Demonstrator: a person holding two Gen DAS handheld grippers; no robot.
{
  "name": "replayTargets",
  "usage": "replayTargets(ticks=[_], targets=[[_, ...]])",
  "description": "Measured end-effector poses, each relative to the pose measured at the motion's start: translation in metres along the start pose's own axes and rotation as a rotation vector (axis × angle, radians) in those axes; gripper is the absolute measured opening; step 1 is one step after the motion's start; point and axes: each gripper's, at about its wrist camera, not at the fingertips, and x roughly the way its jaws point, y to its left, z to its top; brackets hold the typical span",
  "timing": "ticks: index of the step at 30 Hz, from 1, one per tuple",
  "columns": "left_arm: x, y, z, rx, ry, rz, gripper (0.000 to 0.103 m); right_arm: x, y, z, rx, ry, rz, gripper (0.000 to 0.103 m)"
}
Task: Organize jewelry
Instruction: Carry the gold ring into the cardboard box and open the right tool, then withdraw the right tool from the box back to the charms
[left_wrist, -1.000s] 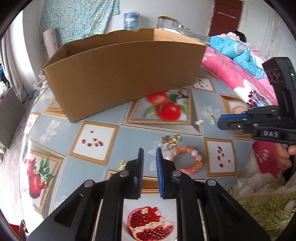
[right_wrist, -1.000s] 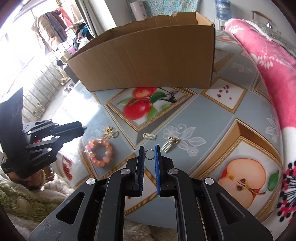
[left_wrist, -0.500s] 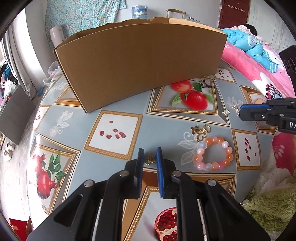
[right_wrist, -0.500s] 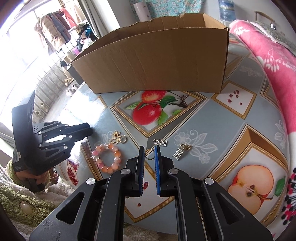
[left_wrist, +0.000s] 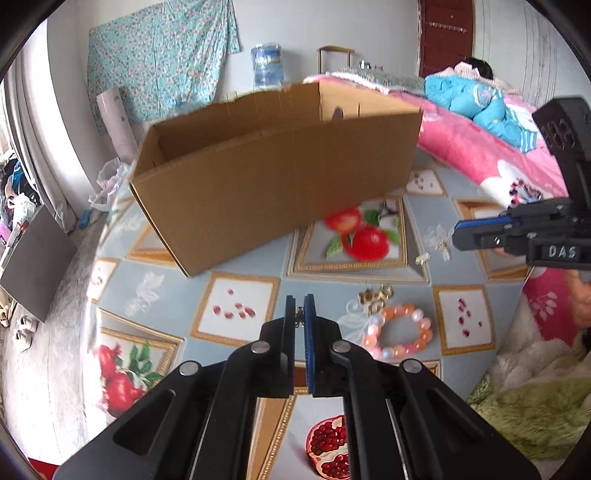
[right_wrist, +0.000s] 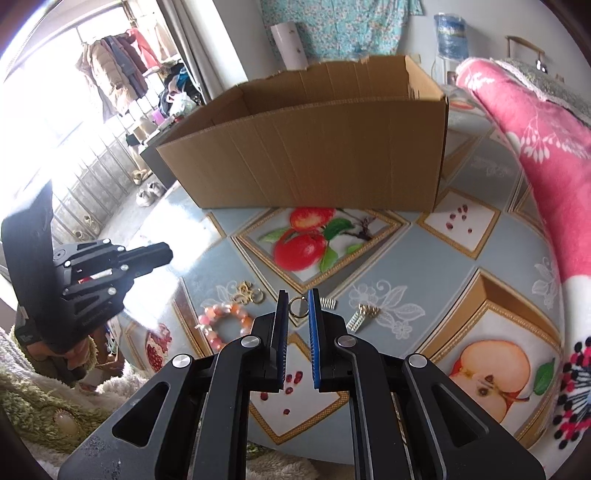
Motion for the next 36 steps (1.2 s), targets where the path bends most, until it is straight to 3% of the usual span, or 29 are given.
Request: replayTargets(ticks=[9,11,15,17,22,25,30,32,36], targets=[[-0.053,0.023,0.059,-0.029,-0.195,-0.008,0.004,-0.033,0.014,0.053,-0.096,-0.186,0.060,0.009],[-0.055,0.031,0.080,-0.053,-0.248,-0.038,0.004,-0.039,0.015,0.072,-0.123,-0.238,0.081,0.008],[-0.037,0.043,0.115,-0.089,-0.279,-0.110,0.004,-0.033,0.011,0.111,-0.155,-0.297,0.116,0.009],[-0.012,0.051,0.132,-0.110,-0.240,-0.131,0.004,-0.017,0.005,0.133,-0.158,-0.274,0.126,0.009],[0.072,0.078,0.166,-0.229,-0.030,-0.202,0.004,0.032,-0.012,0.174,-0.119,-0.152,0.130,0.009],[0.103,0.090,0.175,-0.271,0.053,-0.210,0.004,0.064,-0.026,0.194,-0.093,-0.071,0.105,0.009],[0.125,0.102,0.183,-0.300,0.111,-0.205,0.005,0.082,-0.038,0.205,-0.054,-0.030,0.082,0.012],[0.127,0.107,0.183,-0.334,0.119,-0.226,0.010,0.080,-0.042,0.206,-0.038,-0.043,0.080,0.012],[0.126,0.111,0.181,-0.365,0.105,-0.240,0.030,0.068,-0.049,0.201,-0.014,-0.079,0.078,0.014]])
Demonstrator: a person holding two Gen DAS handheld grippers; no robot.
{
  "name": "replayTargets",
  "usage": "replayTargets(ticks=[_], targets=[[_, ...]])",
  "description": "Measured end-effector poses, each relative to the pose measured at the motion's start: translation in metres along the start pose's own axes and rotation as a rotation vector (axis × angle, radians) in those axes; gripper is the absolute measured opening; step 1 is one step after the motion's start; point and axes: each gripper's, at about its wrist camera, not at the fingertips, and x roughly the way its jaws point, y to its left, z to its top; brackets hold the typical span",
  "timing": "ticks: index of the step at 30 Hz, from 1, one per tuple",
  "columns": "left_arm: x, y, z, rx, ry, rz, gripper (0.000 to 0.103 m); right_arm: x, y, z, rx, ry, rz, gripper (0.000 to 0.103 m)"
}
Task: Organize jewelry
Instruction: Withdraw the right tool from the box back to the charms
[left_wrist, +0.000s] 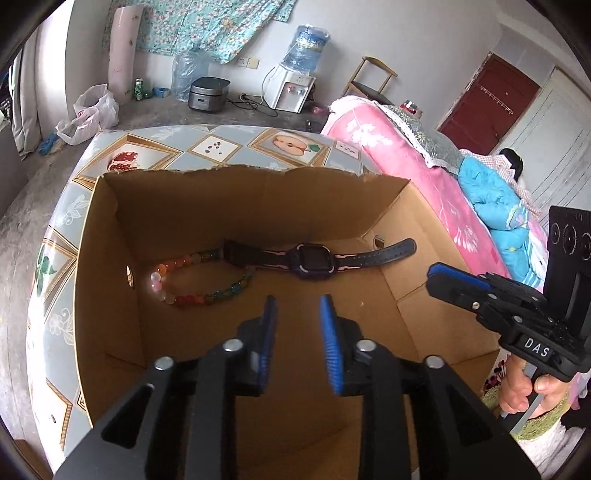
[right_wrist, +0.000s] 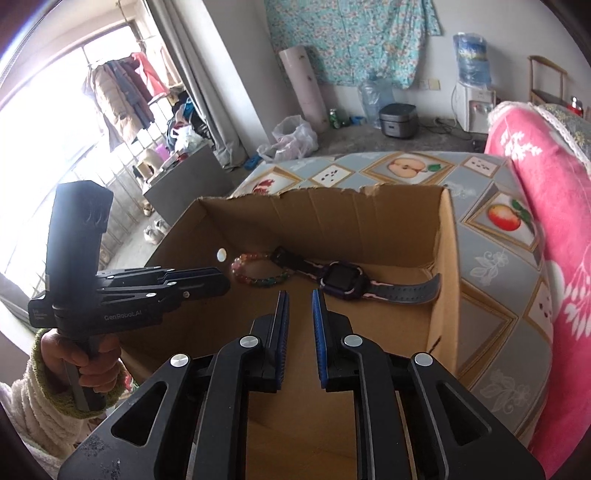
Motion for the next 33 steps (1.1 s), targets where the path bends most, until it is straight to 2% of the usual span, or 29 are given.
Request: replayTargets(ticks=[5,8,16,22,27,29,33], targets=[[-0.013,0.000,-0.001,-0.013,-0.028,0.008,0.034,-0.020,-0.010,0.001,0.035,-0.045,-0.016,0.015],[-0.030,-0.001,-0.004,-0.009,-0.064,0.008,0.039,-0.040,-0.014,-0.003,0.058,-0.091,-0.025,0.022],[-0.090,-0.015,-0.030,0.048,-0.176,0.025,0.065,-0.099,-0.022,-0.027,0.112,-0.195,-0.057,0.034],[-0.134,-0.023,-0.076,0.079,-0.228,0.036,0.083,-0.131,-0.016,-0.055,0.104,-0.229,-0.069,0.042],[-0.133,-0.025,-0.124,0.091,-0.181,0.120,0.096,-0.145,-0.005,-0.095,0.089,-0.224,-0.085,0.049],[-0.119,-0.024,-0.146,0.094,-0.131,0.176,0.096,-0.137,-0.001,-0.113,0.085,-0.174,-0.108,0.049],[-0.082,-0.017,-0.184,0.087,-0.018,0.277,0.096,-0.105,0.004,-0.151,0.093,-0.017,-0.121,0.049]])
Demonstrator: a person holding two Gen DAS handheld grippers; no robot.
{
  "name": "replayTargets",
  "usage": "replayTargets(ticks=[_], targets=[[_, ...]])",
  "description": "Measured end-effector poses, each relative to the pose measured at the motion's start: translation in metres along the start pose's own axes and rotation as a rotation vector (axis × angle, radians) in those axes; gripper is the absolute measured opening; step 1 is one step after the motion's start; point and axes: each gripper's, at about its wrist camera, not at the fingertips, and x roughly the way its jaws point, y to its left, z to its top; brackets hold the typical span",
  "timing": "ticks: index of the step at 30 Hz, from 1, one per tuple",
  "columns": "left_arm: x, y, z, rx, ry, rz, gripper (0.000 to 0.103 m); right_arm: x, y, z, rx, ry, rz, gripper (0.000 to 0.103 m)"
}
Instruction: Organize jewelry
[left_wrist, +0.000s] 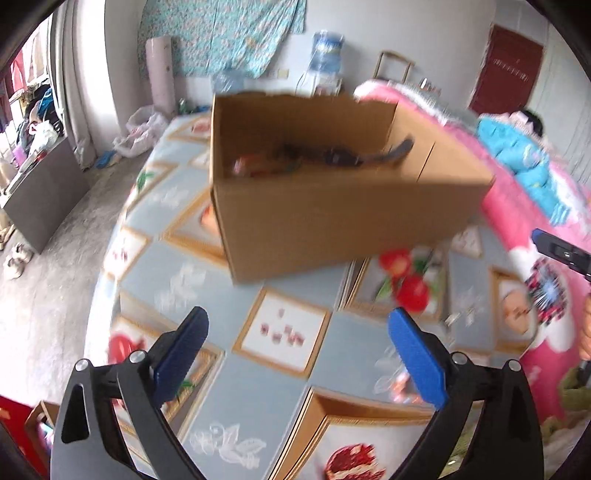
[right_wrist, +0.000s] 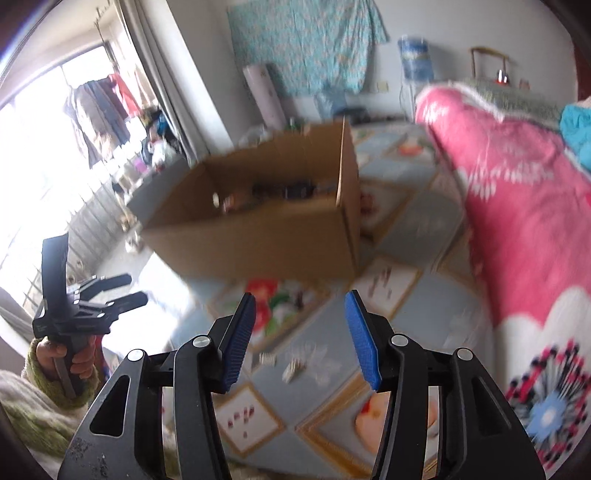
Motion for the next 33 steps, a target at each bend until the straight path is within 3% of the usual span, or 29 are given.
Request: replayTargets(ticks=[2,4,10,18,22,25,33], targets=[[0.016,-0.002,-0.015,-0.001,0.046,0.018,0.096,0.021,0.004,-0.018,0.002,0.089,-0.013,0.048],[0.026,-0.001,-0.026,-0.008,0.075,0.025,0.096,0.033,0.005,-0.030,0.010,0.141,-0.015,0.042],[0.040,0.001,-0.040,-0.018,0.086,0.040,0.096,0.060,0.011,-0.043,0.071,0.221,-0.024,0.024],[0.038,-0.009,-0.033,0.026,0.026,0.025,0.096,0.074,0.036,-0.051,-0.046,0.234,-0.170,0.016],[0.034,-0.015,-0.028,0.038,-0.006,0.005,0.096,0.075,0.045,-0.054,-0.106,0.229,-0.227,0.007],[0.026,-0.024,-0.022,0.062,-0.047,-0.023,0.096,0.073,0.043,-0.058,-0.104,0.232,-0.222,0.000],[0.013,-0.071,-0.009,0.199,-0.131,-0.127,0.094,0.064,0.021,-0.061,-0.037,0.221,-0.173,0.000]])
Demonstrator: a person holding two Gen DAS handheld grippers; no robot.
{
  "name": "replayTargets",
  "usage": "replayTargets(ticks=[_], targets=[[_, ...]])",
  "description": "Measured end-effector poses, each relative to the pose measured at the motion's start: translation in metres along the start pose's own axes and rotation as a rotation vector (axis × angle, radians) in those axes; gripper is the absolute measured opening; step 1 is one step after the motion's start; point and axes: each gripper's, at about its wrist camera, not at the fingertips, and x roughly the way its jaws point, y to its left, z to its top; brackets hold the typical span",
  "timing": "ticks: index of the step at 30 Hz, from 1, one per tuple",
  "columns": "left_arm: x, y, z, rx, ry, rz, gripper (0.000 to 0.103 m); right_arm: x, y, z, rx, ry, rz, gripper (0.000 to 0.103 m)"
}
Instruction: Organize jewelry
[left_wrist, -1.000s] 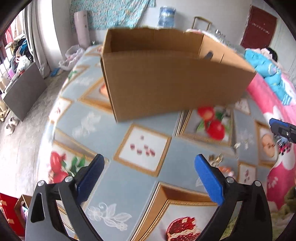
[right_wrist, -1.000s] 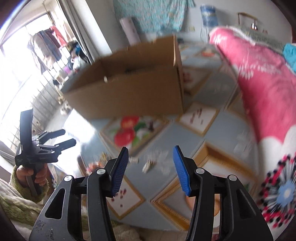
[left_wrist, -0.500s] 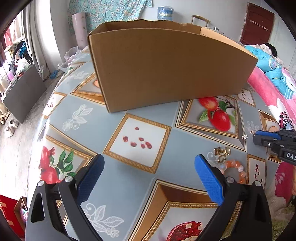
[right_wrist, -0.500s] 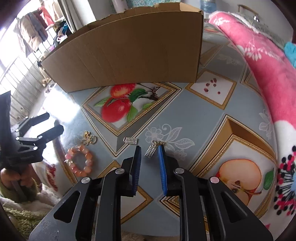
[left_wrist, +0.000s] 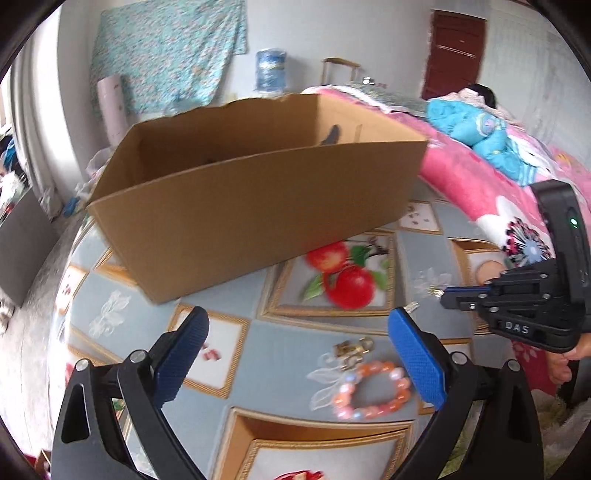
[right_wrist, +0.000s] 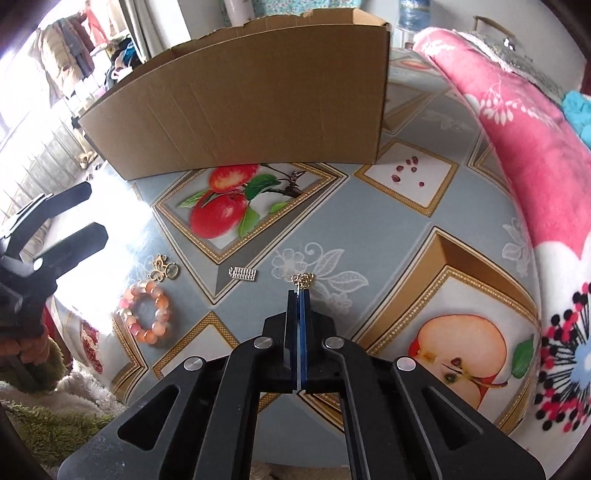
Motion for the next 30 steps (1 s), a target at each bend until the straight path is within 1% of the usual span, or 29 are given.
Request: replayTargets(ticks=[2,5,7,8,10,11,13,14,16,19,22,24,30], targets=[[0.002,-0.014,0.003,0.041,-0.006,-0.025,0.090,-0.003,-0.012,0.000,0.032,-0.014,0.033,0.000],[0.010,-0.041,0.006,0.128,0.002,-0.059,0.081,-0.011,-0.023,0.001,0.063,-0.041,0.056,0.000],[0.016,-0.057,0.006,0.192,0.011,-0.067,0.072,-0.014,-0.029,0.001,0.077,-0.054,0.060,0.000],[0.020,-0.063,0.006,0.219,0.016,-0.066,0.070,-0.016,-0.033,-0.001,0.085,-0.060,0.067,0.000],[0.029,-0.074,0.005,0.274,0.034,-0.068,0.060,-0.014,-0.036,0.000,0.099,-0.066,0.084,0.000],[0.035,-0.080,0.005,0.300,0.050,-0.074,0.058,-0.014,-0.039,-0.001,0.105,-0.067,0.095,0.000],[0.043,-0.086,0.005,0.323,0.074,-0.089,0.048,-0.013,-0.043,-0.002,0.113,-0.072,0.111,0.000],[0.048,-0.088,0.005,0.332,0.089,-0.102,0.046,-0.015,-0.041,-0.002,0.116,-0.074,0.117,0.000],[0.056,-0.091,0.006,0.345,0.117,-0.113,0.037,-0.016,-0.041,0.000,0.124,-0.079,0.132,0.000],[0.065,-0.094,0.007,0.359,0.149,-0.124,0.028,-0.017,-0.044,-0.002,0.128,-0.088,0.144,0.000],[0.069,-0.095,0.006,0.378,0.173,-0.126,0.020,-0.015,-0.048,-0.001,0.142,-0.093,0.163,0.000],[0.070,-0.097,0.006,0.391,0.176,-0.134,0.016,-0.015,-0.050,-0.001,0.149,-0.094,0.172,0.000],[0.071,-0.100,0.005,0.417,0.188,-0.159,0.006,-0.011,-0.055,-0.001,0.166,-0.096,0.196,0.000]])
